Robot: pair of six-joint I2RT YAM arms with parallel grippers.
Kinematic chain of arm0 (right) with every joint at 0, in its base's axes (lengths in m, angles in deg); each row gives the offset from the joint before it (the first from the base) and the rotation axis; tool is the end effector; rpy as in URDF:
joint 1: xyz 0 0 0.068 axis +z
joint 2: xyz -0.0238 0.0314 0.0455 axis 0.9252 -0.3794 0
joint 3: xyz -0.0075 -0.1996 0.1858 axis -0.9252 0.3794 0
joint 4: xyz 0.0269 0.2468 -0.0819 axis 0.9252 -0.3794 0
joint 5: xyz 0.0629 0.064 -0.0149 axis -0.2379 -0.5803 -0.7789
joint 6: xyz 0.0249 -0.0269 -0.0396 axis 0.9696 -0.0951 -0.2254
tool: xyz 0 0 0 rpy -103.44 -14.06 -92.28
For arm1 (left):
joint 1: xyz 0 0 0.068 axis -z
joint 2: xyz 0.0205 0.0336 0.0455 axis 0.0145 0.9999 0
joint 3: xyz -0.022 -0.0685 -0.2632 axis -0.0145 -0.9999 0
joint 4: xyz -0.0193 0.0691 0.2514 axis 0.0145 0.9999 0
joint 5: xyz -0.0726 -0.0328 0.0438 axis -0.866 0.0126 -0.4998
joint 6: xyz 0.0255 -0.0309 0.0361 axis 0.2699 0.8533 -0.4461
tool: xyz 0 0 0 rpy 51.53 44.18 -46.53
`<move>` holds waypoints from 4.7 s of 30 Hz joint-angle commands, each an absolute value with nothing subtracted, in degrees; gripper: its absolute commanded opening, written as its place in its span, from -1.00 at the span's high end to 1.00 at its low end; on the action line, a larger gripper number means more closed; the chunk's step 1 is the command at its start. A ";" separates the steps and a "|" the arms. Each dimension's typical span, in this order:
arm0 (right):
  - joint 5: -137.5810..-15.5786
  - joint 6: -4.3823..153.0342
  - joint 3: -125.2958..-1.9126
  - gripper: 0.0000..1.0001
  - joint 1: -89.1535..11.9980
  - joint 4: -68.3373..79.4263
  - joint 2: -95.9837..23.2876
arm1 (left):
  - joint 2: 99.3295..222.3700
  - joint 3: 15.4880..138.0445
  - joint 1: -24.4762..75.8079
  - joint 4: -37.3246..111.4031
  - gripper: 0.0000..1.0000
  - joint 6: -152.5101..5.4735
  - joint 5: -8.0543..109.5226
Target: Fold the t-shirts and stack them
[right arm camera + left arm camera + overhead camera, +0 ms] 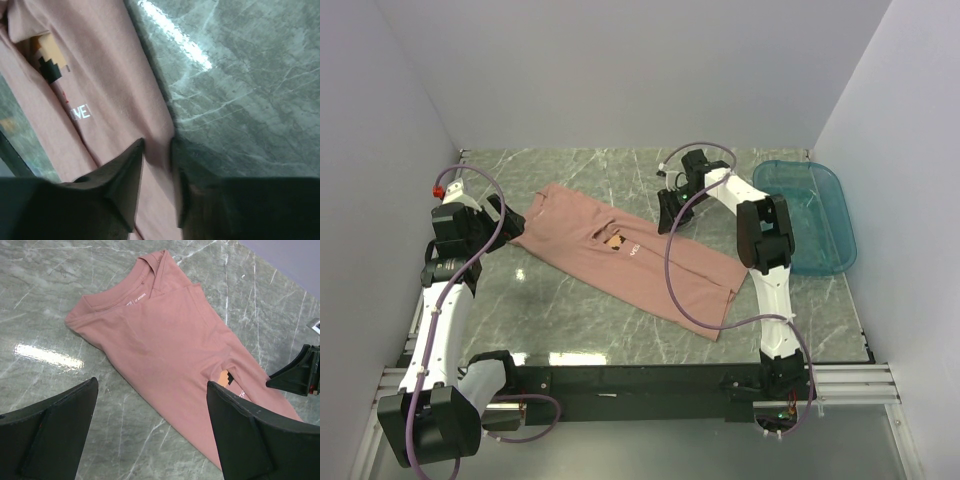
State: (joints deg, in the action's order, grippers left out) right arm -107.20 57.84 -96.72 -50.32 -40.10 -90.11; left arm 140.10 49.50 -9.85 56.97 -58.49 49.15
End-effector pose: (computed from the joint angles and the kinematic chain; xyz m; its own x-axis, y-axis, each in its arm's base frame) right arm 0.4548 0.1655 0.1495 -0.8268 -0.3972 -0.3983 -0.5609 0.6354 0.5307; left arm 0.2139 0.0278 0.2961 -0.4067 -0.5114 -0.7571 -0.2090 0.8588 -0.4678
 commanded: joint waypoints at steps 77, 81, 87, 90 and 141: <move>-114.11 41.06 -56.70 -0.15 -52.06 -30.42 -37.18 | 192.58 66.73 -2.50 45.30 0.01 -37.02 52.14; -114.38 40.88 -56.61 -0.14 -52.06 -30.42 -37.27 | 193.20 67.44 -2.50 45.82 0.06 -37.46 51.88; -114.55 40.70 -56.44 -0.14 -52.06 -30.51 -37.27 | 193.81 68.32 -2.59 46.17 0.12 -38.25 51.61; -114.73 40.62 -56.44 -0.14 -52.06 -30.51 -37.36 | 193.99 68.84 -2.59 46.61 0.12 -38.60 51.88; -103.92 29.82 -51.43 -0.12 -41.43 -30.34 -33.94 | 192.08 99.37 -13.05 60.25 -0.63 -55.65 53.81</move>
